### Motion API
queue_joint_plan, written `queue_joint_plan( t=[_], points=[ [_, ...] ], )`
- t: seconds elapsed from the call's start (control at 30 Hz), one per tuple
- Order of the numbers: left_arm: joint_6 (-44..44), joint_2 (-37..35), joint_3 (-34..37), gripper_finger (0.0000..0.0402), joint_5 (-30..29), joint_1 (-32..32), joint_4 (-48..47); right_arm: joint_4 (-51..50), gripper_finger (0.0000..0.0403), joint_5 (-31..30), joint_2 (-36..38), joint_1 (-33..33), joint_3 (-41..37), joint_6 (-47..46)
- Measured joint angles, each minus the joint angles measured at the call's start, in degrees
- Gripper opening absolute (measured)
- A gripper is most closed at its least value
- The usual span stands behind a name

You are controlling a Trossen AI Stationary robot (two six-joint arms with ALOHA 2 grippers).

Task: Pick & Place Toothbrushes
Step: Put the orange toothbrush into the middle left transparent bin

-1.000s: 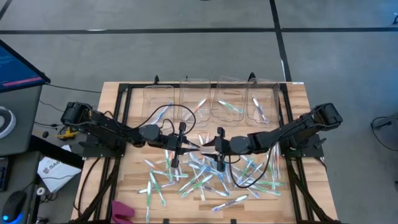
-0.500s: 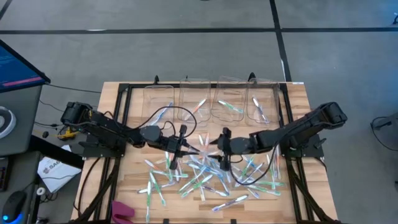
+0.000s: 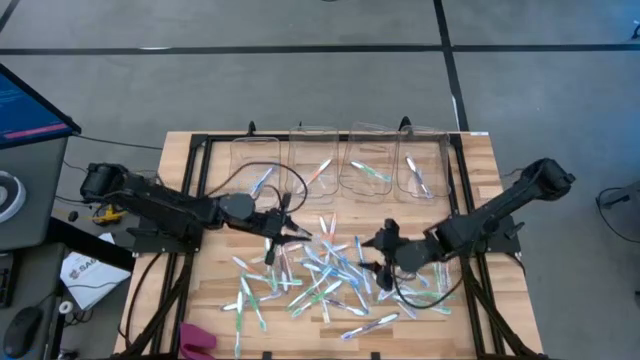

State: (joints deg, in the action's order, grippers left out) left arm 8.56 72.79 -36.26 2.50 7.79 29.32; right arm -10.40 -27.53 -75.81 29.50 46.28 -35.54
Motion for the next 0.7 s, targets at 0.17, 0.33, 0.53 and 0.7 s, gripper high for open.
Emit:
queue_joint_plan(
  t=[0.17,0.33,0.53,0.7],
  points=[
    [-3.4,-4.2,-4.9,0.0017,0.0,-3.1,-12.2,-0.1,0.0265,-3.8,-3.3,5.1,0.0,-5.6],
    [-4.5,-3.4,-14.1,0.0017,0.0,-7.8,-25.9,-0.6,0.0265,-4.5,-5.2,6.5,0.0,-7.6],
    [-3.7,0.3,-25.8,0.0017,0.2,-15.6,-37.9,-1.2,0.0265,-4.7,-5.2,5.5,0.0,-7.6],
    [-3.3,6.2,-32.0,0.0017,1.3,-24.2,-44.1,-2.3,0.0265,-4.8,-5.2,5.5,0.0,-7.6]
  ],
)
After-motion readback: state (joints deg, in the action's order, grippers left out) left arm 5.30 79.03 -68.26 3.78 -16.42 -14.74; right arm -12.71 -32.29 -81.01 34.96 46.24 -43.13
